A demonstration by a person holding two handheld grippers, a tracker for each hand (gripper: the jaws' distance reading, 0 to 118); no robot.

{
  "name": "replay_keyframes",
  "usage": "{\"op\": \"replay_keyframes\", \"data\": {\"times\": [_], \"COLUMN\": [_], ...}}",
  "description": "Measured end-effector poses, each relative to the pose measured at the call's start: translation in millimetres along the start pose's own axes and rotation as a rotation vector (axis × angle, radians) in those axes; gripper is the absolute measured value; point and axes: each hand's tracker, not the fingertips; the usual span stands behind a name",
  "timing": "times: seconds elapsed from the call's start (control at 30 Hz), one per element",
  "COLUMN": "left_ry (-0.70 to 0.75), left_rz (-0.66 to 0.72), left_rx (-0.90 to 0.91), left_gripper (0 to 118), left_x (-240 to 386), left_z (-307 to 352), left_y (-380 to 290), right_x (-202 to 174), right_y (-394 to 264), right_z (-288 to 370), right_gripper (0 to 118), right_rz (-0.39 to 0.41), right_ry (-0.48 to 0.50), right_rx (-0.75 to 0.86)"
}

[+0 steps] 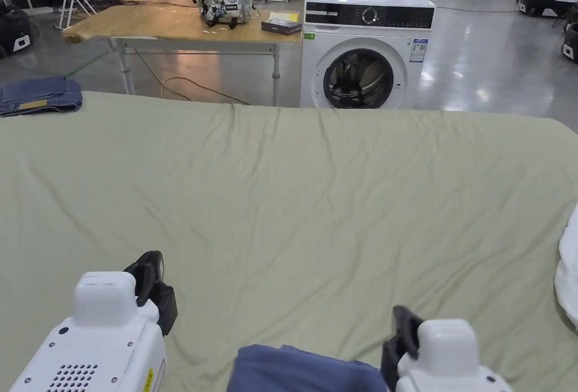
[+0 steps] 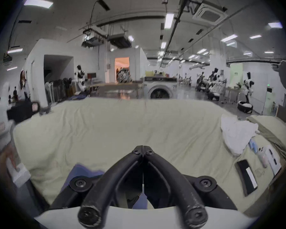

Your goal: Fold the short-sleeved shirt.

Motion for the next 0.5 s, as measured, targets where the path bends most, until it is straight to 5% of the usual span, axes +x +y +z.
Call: {"op": "replay_keyframes", "data": {"times": [0.3, 0.5], "left_ry": [-0.003, -0.045], "left_rz": [-0.006, 0.016], "left_rx": [-0.058, -0.173], "left_gripper": [0, 0], "left_x": [-12, -27], "left_z": [16, 27], "left_y": [-13, -25], "right_x": [-15, -19], "right_y": [-98, -98], "right_z": [-46, -43], "right_gripper": [0, 0], "right_rz": [-0.046, -0.024], "right_ry": [0.024, 0.018], "right_rx": [-0.346, -0.303]}}
